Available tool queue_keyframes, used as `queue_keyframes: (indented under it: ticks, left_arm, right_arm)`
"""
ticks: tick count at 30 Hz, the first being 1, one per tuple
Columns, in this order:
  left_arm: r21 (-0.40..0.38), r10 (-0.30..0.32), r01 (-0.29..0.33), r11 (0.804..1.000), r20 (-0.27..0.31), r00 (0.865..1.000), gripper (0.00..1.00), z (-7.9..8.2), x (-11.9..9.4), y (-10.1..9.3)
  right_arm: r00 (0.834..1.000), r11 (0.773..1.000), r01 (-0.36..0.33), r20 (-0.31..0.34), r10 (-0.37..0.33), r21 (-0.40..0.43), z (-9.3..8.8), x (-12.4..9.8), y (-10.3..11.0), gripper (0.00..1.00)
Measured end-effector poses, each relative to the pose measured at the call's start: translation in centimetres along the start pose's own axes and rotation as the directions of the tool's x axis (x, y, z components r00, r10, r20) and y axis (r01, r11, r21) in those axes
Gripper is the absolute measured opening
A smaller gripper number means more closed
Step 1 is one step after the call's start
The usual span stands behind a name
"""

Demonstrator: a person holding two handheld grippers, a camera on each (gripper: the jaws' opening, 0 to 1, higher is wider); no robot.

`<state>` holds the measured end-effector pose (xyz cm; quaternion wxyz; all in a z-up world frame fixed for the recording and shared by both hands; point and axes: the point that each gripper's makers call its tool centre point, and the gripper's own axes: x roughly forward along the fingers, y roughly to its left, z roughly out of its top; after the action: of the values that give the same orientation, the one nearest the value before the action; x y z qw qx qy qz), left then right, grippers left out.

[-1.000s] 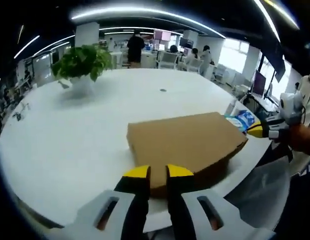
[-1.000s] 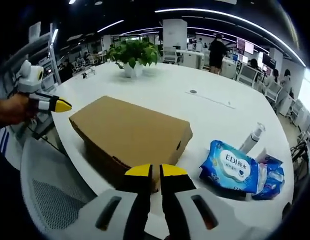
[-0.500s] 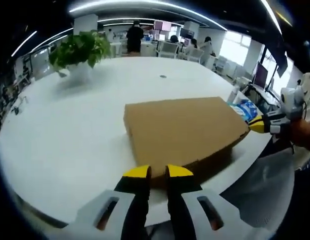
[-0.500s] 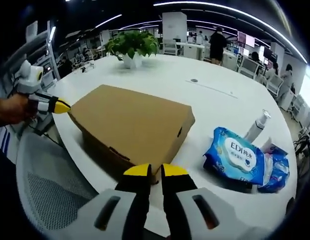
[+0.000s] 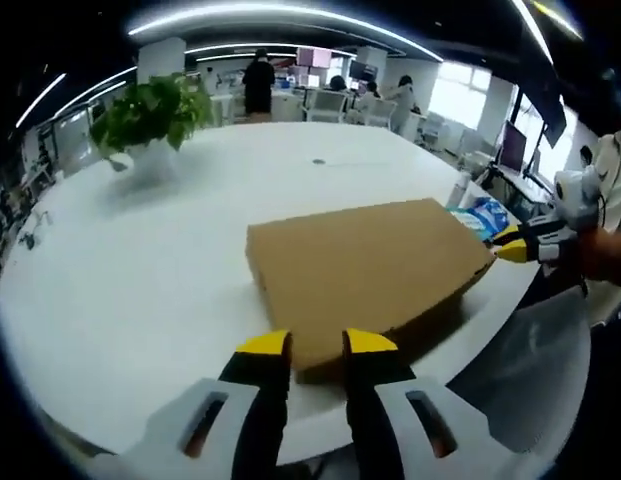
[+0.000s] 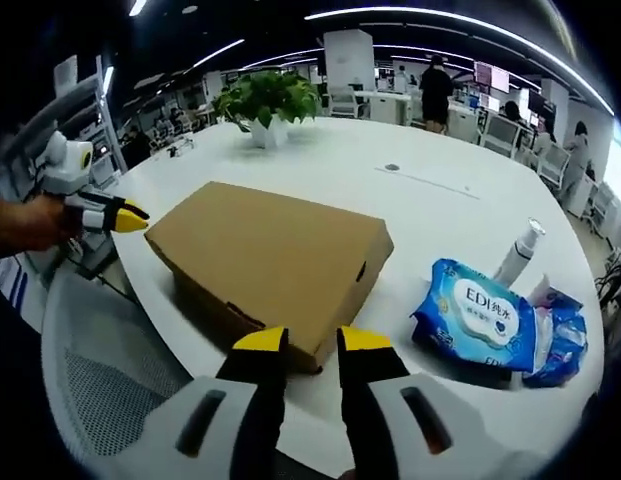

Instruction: Operate the shoe box by opening the lid, removing the specified soft item, and placing it in the target area until the item is outside and the box remains undamaged.

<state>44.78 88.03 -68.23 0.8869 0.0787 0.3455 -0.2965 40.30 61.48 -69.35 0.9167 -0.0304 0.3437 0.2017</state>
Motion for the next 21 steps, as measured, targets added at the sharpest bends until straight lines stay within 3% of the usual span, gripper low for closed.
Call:
queue_keyframes:
  ticks: [3, 11, 15, 21]
  left_arm:
    - [0.069, 0.004, 0.0, 0.998, -0.047, 0.999, 0.25, -1.4, 0.1, 0.5]
    - [0.069, 0.004, 0.003, 0.998, -0.101, 0.995, 0.2, -3.3, 1.7, 0.9]
    - [0.069, -0.007, 0.015, 0.998, -0.106, 0.994, 0.14, -3.3, 2.0, 0.7]
    - [0.071, -0.003, 0.011, 0.997, -0.102, 0.995, 0.14, -3.2, 2.1, 0.7]
  right_arm:
    - [1.0, 1.0, -0.012, -0.023, 0.012, -0.02, -0.8, 0.2, 0.3, 0.25]
    - [0.998, 0.999, -0.038, -0.043, 0.037, -0.023, -1.6, 1.0, 1.1, 0.22]
    - [0.998, 0.999, -0.032, -0.056, 0.031, -0.029, -1.7, 1.2, 0.7, 0.19]
    - [0.998, 0.999, -0.026, -0.064, 0.024, -0.033, -2.0, 1.3, 0.5, 0.15]
